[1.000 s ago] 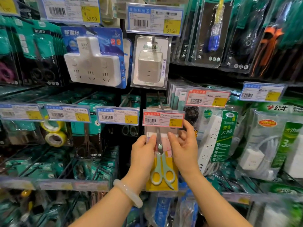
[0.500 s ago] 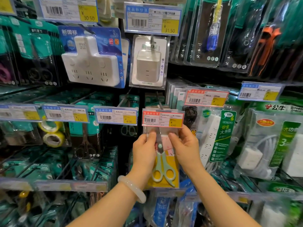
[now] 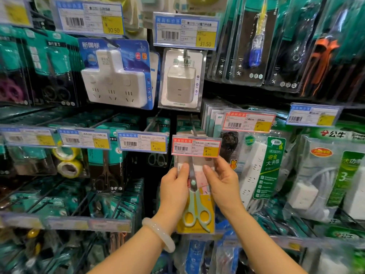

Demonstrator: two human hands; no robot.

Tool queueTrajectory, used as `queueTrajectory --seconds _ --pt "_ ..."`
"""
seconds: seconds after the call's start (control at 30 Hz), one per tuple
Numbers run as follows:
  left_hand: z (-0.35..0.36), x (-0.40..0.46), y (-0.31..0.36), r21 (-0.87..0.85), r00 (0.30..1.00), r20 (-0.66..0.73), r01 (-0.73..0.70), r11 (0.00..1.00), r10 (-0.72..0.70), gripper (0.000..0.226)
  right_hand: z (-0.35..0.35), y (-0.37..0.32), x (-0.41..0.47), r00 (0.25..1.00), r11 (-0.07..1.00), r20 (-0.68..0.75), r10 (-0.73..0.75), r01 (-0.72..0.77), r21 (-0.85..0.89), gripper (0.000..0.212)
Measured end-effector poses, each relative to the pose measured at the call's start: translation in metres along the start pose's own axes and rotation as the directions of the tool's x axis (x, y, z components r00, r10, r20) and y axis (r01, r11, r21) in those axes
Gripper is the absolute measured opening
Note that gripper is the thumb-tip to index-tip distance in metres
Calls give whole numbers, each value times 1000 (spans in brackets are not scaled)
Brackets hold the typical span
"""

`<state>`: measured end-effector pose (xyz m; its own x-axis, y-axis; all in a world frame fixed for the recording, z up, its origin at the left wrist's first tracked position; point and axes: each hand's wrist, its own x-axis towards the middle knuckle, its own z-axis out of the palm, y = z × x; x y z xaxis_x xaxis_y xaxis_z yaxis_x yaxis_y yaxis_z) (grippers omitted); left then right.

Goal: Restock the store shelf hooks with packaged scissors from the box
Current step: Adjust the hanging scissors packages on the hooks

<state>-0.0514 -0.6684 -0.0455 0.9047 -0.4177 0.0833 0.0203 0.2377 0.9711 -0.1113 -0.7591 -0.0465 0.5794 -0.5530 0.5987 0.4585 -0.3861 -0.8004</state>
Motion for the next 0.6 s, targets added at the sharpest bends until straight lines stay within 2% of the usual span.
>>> queueTrajectory --seconds 0.23,0.37,0.47,0.53,0.6 --pt "-8 1 2 42 997 -54 -55 998 58 36 9 -2 -1 1000 1000 1 17 -17 -20 42" --pt "-7 -1 -5 23 999 -47 -11 1000 12 31 5 -3 -4 999 998 41 23 -20 -63 41" --pt "0 7 -6 18 998 -28 50 999 -49 28 2 -2 2 998 997 22 64 -63 -51 42" --pt "5 17 -4 35 995 -15 99 995 -98 27 1 -1 8 997 987 -13 73 -74 -143 42" --pt "5 28 -1 134 994 21 101 986 -105 27 1 -1 13 996 947 -6 87 -84 -310 44"
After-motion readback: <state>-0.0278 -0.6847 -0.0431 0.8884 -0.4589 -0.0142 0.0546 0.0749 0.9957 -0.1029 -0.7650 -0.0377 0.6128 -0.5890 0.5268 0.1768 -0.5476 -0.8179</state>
